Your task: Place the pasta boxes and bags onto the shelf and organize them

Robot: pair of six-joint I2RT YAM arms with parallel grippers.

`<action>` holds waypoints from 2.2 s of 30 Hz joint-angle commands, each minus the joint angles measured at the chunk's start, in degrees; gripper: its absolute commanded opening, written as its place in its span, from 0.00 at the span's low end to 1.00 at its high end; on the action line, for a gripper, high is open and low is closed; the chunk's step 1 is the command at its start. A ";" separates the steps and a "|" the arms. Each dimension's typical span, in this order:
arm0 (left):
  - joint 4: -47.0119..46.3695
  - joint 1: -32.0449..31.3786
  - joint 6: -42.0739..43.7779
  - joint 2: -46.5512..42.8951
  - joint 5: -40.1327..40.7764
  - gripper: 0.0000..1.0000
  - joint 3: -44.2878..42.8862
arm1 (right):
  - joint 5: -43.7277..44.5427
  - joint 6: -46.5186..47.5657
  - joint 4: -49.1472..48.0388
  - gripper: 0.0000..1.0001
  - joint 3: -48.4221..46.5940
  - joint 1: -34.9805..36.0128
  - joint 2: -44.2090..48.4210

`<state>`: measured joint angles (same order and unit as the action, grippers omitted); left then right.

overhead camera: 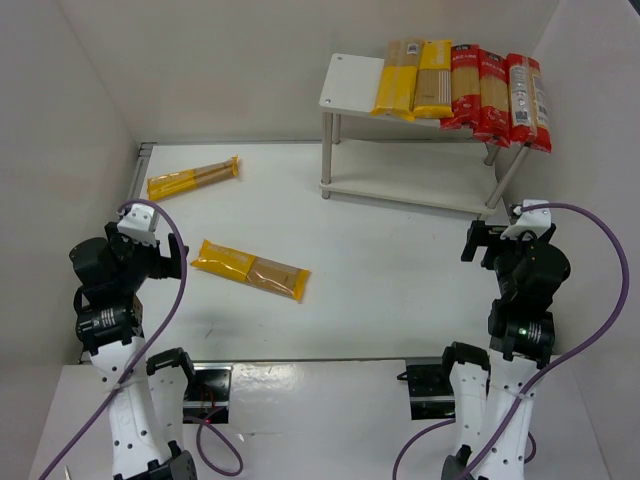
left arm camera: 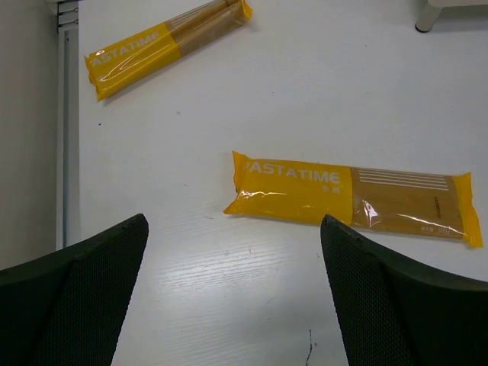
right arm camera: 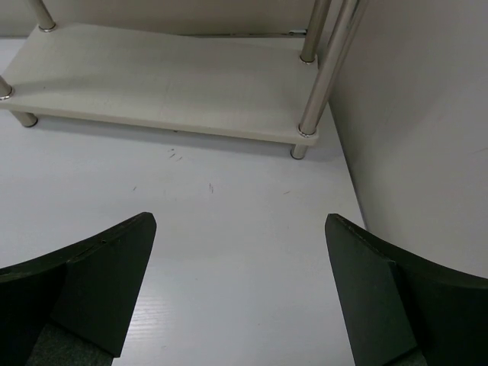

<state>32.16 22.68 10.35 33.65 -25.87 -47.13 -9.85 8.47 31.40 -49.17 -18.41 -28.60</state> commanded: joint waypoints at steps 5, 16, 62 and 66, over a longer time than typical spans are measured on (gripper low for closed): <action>-0.44 -0.18 1.16 0.01 -2.69 0.99 -0.68 | 0.35 0.41 -0.37 1.00 0.12 -0.31 1.88; 4.58 -3.69 7.13 16.17 -4.37 0.99 -13.22 | 1.14 0.41 -0.37 1.00 0.12 -0.31 1.27; 6.31 -5.54 57.32 106.26 17.17 0.95 -75.62 | 0.71 -0.12 0.16 1.00 -0.40 -7.33 -9.19; 11.42 -4.92 58.55 109.96 16.02 0.94 -81.25 | 0.71 0.41 0.68 1.00 -0.40 -8.39 -9.19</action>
<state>37.36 17.04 66.22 140.86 -7.53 -124.25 -8.67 8.47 31.79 -49.15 -25.69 -37.71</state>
